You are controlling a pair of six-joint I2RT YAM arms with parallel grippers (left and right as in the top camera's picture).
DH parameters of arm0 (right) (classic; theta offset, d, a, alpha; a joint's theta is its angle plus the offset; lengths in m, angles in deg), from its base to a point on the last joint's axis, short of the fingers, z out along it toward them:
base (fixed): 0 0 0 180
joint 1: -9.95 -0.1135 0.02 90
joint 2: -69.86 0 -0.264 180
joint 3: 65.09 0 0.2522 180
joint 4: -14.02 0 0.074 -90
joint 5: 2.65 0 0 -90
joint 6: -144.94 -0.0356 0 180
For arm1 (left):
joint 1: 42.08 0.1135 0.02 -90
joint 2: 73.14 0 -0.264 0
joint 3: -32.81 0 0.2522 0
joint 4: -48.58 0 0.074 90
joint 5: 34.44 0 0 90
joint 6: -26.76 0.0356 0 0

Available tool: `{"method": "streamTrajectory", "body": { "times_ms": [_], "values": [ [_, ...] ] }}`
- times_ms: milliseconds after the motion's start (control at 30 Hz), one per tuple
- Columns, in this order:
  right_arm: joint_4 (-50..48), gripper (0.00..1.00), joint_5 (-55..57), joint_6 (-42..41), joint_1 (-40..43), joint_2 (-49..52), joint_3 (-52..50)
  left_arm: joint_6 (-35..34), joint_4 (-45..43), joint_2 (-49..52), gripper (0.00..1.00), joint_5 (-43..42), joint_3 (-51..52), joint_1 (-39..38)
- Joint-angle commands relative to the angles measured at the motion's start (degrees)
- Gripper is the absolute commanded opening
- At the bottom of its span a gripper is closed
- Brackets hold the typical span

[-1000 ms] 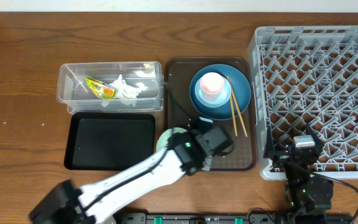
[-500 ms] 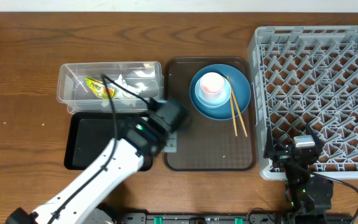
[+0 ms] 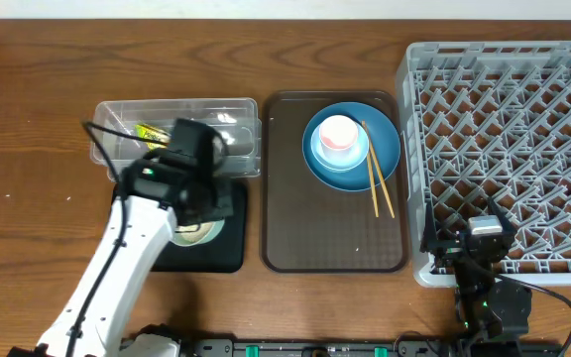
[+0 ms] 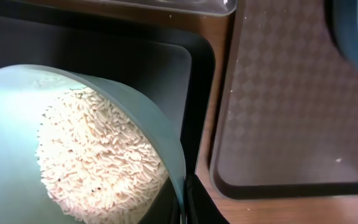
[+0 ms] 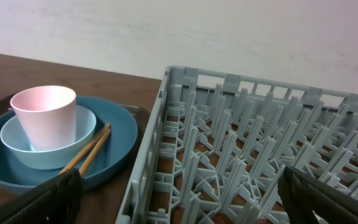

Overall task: Sort waste into correct bins and load items into the dishwasher rack
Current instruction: 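Lift the rice bowl and carry it left over the black tray, then tilt the green bowl with the left gripper to pour rice onto the black tray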

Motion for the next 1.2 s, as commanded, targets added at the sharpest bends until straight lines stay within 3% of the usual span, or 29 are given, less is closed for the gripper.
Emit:
{"method": "streamTrajectory", "body": {
  "times_ms": [0, 433, 600, 800, 1167],
  "values": [
    [0.22, 0.99, 0.35, 0.17, -0.66, -0.04, -0.07, 5.31, 0.11, -0.72, 0.06, -6.88, -1.33, 3.89],
    [0.24, 0.99, 0.35, 0.17, -0.66, -0.04, -0.07, 15.87, 1.6, -0.66, 0.06, -25.31, 1.11, 21.03],
    [0.24, 0.99, 0.35, 0.15, -0.66, -0.04, -0.07, 20.48, 5.14, -0.66, 0.06, -28.85, 1.11, 27.61],
    [0.24, 0.99, 0.35, 0.17, -0.66, -0.04, -0.07, 26.82, 7.78, -0.04, 0.06, -41.38, 1.16, 36.17],
    [0.24, 0.99, 0.35, 0.17, -0.66, -0.04, -0.07, 36.02, 11.13, 5.92, 0.06, -49.7, 1.36, 42.56]
  ]
}}
